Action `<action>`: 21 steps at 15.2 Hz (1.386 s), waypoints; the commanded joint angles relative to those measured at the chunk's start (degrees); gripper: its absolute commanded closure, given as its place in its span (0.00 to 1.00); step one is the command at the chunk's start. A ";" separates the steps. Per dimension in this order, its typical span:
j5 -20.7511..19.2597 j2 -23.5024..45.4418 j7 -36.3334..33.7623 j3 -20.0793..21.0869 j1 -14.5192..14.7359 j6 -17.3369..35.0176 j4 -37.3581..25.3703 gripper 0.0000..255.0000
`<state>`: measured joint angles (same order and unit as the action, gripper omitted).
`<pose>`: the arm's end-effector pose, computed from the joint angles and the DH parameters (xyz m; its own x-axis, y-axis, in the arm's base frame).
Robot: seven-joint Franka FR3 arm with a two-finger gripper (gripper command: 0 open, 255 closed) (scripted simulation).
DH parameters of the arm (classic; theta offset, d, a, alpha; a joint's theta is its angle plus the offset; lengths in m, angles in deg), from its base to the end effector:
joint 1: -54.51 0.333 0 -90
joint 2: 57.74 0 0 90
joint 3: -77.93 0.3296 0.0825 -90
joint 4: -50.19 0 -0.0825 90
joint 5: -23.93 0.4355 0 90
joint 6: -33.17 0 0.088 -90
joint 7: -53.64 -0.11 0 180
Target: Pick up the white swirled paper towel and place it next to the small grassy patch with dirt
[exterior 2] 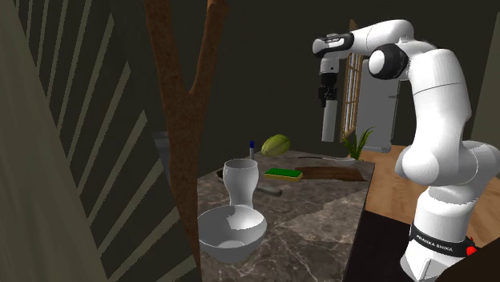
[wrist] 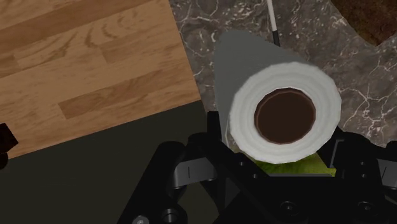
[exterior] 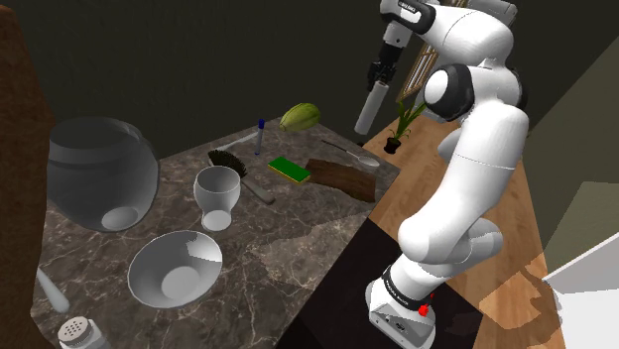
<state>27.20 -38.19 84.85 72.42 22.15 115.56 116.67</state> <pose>0.5624 -0.4123 0.6139 0.9937 -0.1046 -0.0402 -0.1066 -0.9929 -0.0533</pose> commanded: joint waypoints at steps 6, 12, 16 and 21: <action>-0.08 -0.99 0.90 -0.20 -0.28 5.35 6.34 1.00; -0.17 -2.04 0.99 -0.17 -0.10 10.50 12.54 1.00; -0.19 -2.36 1.06 -0.15 -0.02 13.48 15.84 1.00; -0.19 -2.35 1.06 -0.15 -0.02 13.48 15.82 1.00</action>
<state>27.01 -40.54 85.91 72.27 22.13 129.03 132.49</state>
